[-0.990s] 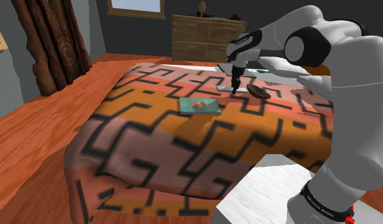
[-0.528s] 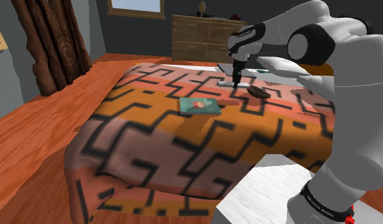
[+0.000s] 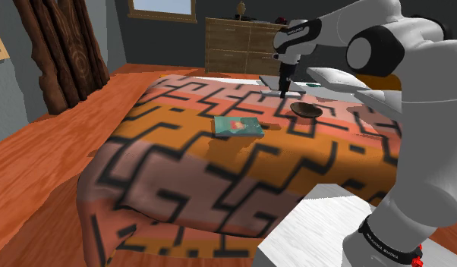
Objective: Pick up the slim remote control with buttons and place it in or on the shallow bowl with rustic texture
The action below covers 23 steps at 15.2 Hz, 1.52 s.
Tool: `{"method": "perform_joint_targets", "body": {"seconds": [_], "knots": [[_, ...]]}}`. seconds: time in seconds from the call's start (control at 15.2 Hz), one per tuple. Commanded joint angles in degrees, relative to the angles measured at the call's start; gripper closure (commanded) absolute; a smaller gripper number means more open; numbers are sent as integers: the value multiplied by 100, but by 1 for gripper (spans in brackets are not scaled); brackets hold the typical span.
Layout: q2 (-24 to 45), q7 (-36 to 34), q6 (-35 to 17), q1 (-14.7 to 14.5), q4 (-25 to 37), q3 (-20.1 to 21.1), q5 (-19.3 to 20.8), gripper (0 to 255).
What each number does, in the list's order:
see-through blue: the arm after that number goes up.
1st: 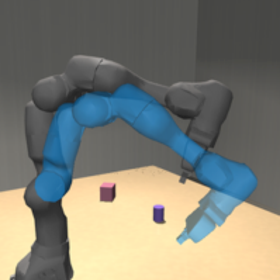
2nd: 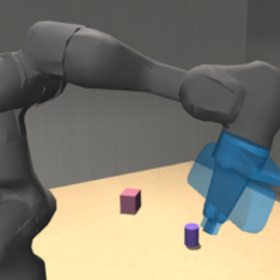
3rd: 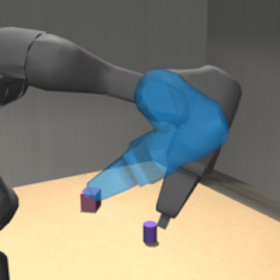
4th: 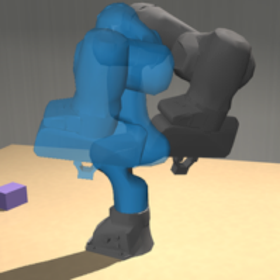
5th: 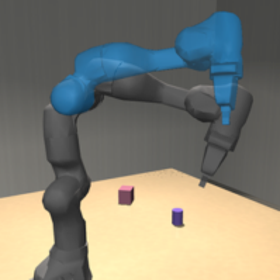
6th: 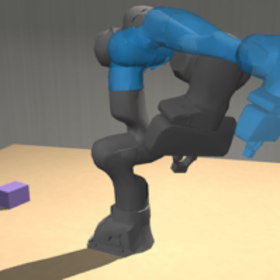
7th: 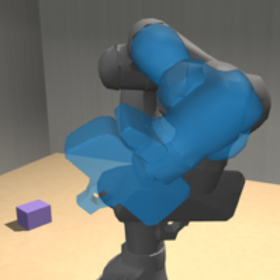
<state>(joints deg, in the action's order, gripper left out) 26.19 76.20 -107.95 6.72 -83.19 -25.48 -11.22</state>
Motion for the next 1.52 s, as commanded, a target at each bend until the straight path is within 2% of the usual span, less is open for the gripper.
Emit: {"method": "perform_joint_targets", "body": {"seconds": [0.0,0.4,0.79,1.45], "knots": [[-35,120,28,85,-10,-35,-1,255],[-88,826,0,592,-122,-211,-67,255],[72,1589,89,1217,78,-364,-213,255],[240,1672,-589,1199,-456,-300,-324,255]]}}
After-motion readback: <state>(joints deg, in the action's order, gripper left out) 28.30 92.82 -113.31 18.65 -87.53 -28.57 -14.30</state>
